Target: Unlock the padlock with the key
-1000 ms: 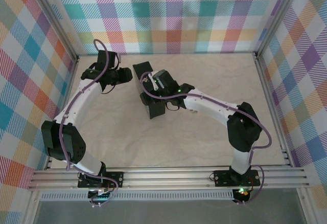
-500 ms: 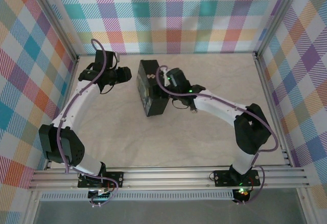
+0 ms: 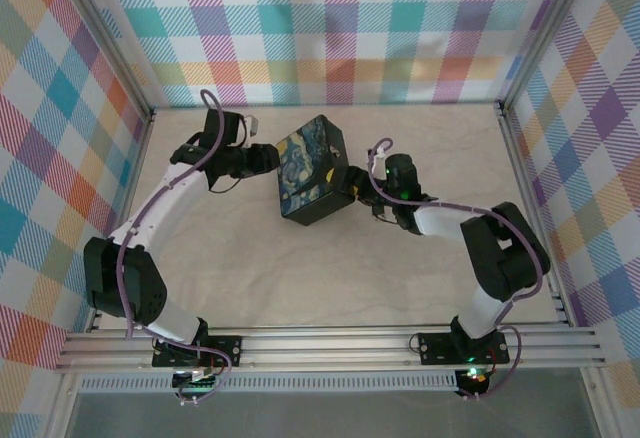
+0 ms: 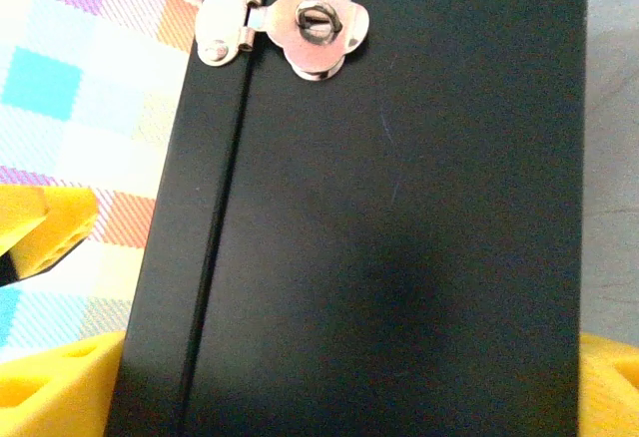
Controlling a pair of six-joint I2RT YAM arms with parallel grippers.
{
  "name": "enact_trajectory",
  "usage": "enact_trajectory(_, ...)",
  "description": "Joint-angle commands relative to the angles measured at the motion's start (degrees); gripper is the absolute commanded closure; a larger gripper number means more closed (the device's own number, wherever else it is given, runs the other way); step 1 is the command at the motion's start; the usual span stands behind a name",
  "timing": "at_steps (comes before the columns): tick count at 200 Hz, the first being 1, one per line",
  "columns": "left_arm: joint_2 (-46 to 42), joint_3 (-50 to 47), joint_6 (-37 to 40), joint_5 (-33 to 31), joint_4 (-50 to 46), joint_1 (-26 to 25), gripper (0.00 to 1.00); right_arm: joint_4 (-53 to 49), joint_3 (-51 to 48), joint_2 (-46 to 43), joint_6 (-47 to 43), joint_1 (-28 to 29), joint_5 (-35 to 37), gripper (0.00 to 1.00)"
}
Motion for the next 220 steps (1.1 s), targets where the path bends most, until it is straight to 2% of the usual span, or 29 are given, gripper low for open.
enact_trajectory(1,0.4,0.3,-1.3,0.7,1.8,0.1,0.54,8.6,-2.5,3.4,3.7,0.6,-2.9,0.11)
enact_trajectory(57,5.0,1.6,-1.3,1.0,1.9,-0.2,0.55,18.9,-3.9,9.8,9.9,0.6,-2.4,0.10)
enact_trajectory(110,12.7,4.2,0.0,-8.6,1.5,-1.7,0.55,27.4,-3.7,14.9,14.5,0.4,-1.5,0.09)
enact_trajectory(140,15.4,5.8,0.5,-10.2,1.2,-1.7,0.55,28.0,-2.6,17.0,15.6,0.4,-1.5,0.08)
enact_trajectory(149,15.4,5.7,0.5,-10.4,1.5,-1.7,0.55,26.4,-2.4,17.0,15.4,0.4,-1.1,0.05)
enact_trajectory(153,15.4,5.7,0.5,-10.5,1.6,-1.7,0.55,25.3,-2.4,16.9,15.1,0.4,-0.7,0.00)
enact_trajectory(186,14.3,6.1,1.2,-10.9,0.7,-1.7,0.55,11.7,-2.2,12.6,11.5,0.4,3.9,0.00)
enact_trajectory(220,12.9,6.6,2.5,-11.9,-0.7,-2.0,0.55,-14.8,2.2,6.0,5.3,0.5,10.6,0.00)
